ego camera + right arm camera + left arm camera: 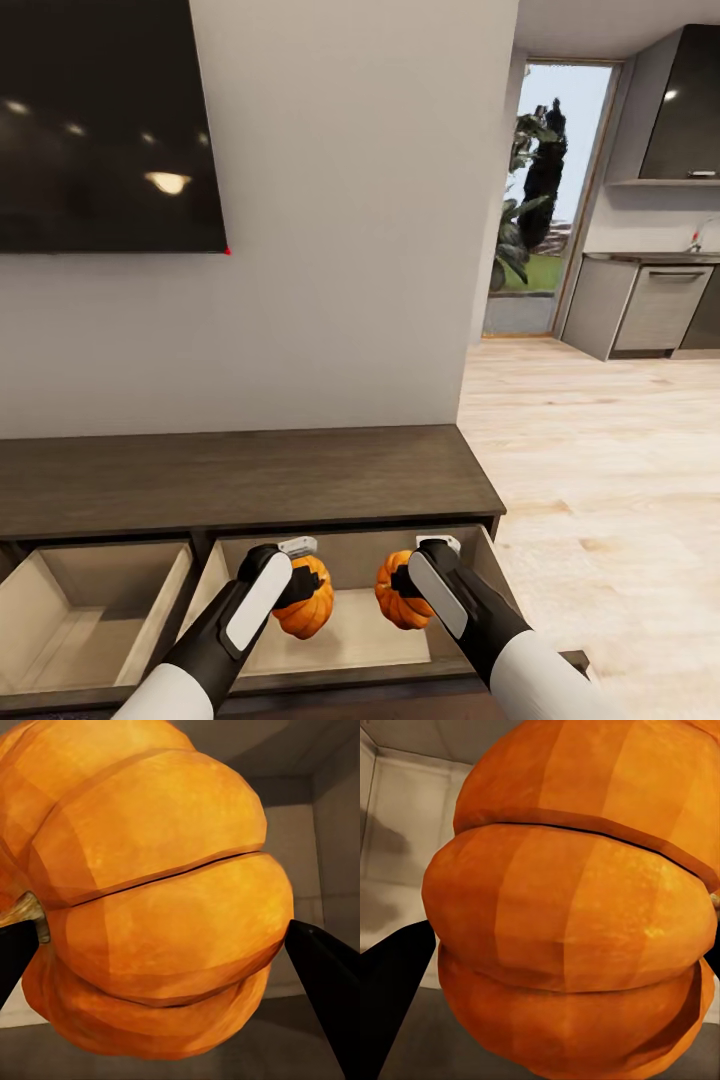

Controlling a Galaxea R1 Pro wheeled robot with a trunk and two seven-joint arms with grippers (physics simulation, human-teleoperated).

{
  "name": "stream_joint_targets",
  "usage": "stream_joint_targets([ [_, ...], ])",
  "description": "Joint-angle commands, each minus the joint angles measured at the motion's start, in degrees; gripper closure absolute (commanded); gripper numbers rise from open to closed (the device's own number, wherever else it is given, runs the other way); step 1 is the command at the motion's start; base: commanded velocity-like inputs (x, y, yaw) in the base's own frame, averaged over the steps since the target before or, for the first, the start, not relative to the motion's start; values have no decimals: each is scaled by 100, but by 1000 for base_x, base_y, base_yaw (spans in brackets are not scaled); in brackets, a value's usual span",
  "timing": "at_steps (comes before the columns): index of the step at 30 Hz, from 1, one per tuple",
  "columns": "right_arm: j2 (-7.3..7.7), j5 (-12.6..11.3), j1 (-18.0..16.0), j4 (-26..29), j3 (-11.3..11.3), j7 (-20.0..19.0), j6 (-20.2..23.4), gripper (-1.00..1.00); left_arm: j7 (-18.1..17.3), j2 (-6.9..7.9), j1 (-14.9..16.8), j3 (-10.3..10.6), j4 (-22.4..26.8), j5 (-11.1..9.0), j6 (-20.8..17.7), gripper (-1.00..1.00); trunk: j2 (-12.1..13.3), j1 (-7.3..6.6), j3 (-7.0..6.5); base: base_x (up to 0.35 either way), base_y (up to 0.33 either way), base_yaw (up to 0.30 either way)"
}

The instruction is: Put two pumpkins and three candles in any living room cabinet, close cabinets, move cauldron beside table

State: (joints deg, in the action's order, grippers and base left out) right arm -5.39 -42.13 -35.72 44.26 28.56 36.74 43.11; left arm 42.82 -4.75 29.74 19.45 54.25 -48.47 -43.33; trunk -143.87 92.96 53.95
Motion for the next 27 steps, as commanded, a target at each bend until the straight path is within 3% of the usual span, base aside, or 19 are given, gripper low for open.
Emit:
stream_joint_targets([
  [1,5,-58,-5,5,18,53,4,100,75,5,5,29,10,-42,-9,100,-3,-1,6,0,0,0],
  [15,10,-54,-5,-1,48,53,-35,100,77,21,5,68,24,-25,8,100,-20,32,294,0,0,0],
  [24,11,-50,-5,-19,296,53,-476,100,77,39,-3,95,24,-29,167,100,-32,55,494,0,0,0],
  [27,11,16,-5,-22,306,53,-549,100,77,43,-2,108,24,-25,204,100,-32,55,494,0,0,0],
])
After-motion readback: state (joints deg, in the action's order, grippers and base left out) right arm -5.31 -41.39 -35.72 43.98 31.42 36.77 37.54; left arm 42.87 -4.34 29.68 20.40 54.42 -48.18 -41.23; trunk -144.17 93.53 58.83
